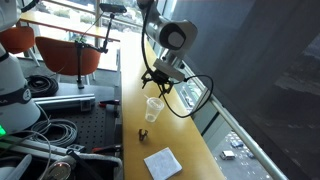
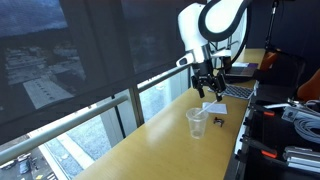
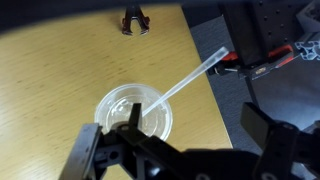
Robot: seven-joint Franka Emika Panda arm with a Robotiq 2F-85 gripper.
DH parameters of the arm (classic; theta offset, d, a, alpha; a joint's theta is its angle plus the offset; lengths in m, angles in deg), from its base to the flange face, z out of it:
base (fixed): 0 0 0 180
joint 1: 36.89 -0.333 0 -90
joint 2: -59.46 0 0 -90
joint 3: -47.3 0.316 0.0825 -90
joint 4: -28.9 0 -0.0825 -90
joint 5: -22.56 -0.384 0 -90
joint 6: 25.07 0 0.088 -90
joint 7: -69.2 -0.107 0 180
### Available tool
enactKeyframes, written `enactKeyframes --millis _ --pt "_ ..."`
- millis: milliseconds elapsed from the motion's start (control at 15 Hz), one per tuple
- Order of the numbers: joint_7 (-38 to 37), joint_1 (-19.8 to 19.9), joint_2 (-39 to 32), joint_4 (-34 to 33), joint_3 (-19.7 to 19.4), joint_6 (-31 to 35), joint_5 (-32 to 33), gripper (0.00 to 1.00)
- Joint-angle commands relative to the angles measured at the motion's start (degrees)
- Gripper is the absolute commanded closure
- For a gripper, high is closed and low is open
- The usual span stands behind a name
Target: Lift the straw from the table and put it in the cup
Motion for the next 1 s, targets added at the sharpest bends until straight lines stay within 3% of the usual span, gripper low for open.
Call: enactKeyframes --millis 0,933 --pt "5.7 0.9 1.5 0.3 0.3 -0.9 2.9 0.0" --pt "5.9 0.8 1.9 1.6 -0.5 -3.7 8.2 0.0"
